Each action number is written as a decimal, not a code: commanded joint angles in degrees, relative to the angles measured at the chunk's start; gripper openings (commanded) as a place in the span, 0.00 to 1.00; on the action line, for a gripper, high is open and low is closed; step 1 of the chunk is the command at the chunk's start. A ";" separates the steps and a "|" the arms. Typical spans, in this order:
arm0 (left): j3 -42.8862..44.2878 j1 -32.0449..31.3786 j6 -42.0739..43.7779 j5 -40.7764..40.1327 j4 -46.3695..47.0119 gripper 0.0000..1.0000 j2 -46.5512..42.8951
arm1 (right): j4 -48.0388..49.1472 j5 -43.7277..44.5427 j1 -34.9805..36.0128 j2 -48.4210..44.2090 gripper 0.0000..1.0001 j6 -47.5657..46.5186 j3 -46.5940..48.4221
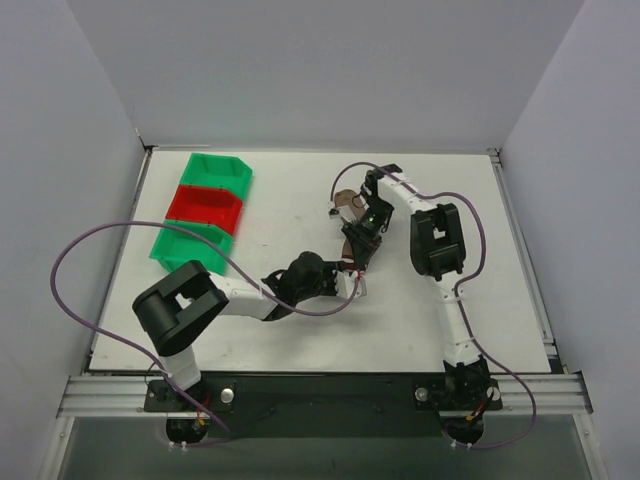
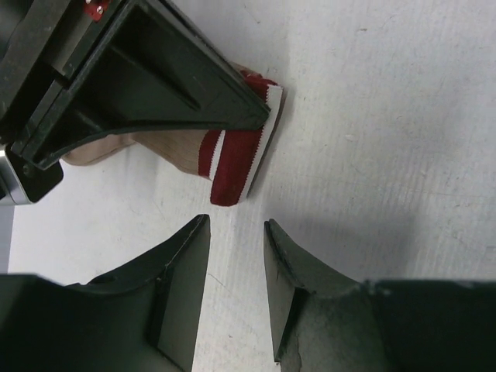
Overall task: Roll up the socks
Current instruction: Roll the sock at the center of the board.
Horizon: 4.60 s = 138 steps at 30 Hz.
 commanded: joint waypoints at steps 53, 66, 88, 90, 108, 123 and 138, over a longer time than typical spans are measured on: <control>1.19 -4.15 8.54 0.75 -2.42 0.27 6.43 | -1.41 -0.16 -1.97 -2.22 0.00 2.00 -3.62; -1.72 -4.15 8.89 -6.20 12.45 0.47 7.66 | -0.97 0.80 -1.36 -1.52 0.00 2.27 -3.80; -1.01 -7.58 16.10 -10.95 16.85 0.42 16.80 | -5.27 -1.13 1.19 -1.52 0.00 -1.51 -4.06; -0.58 -7.76 17.76 -12.26 16.42 0.32 18.29 | -5.45 -1.13 1.19 -1.52 0.00 -1.77 -4.06; 5.91 -5.83 12.51 -1.38 -13.69 0.00 11.37 | -4.05 0.28 -1.09 -3.70 0.14 0.07 -2.74; 12.25 -3.10 7.49 10.50 -29.01 0.00 7.75 | 2.18 6.42 -3.55 -8.36 0.48 7.26 -2.48; 20.51 -3.19 -3.14 2.85 -38.16 0.00 10.65 | 13.80 30.06 2.06 -1.35 0.48 18.35 3.93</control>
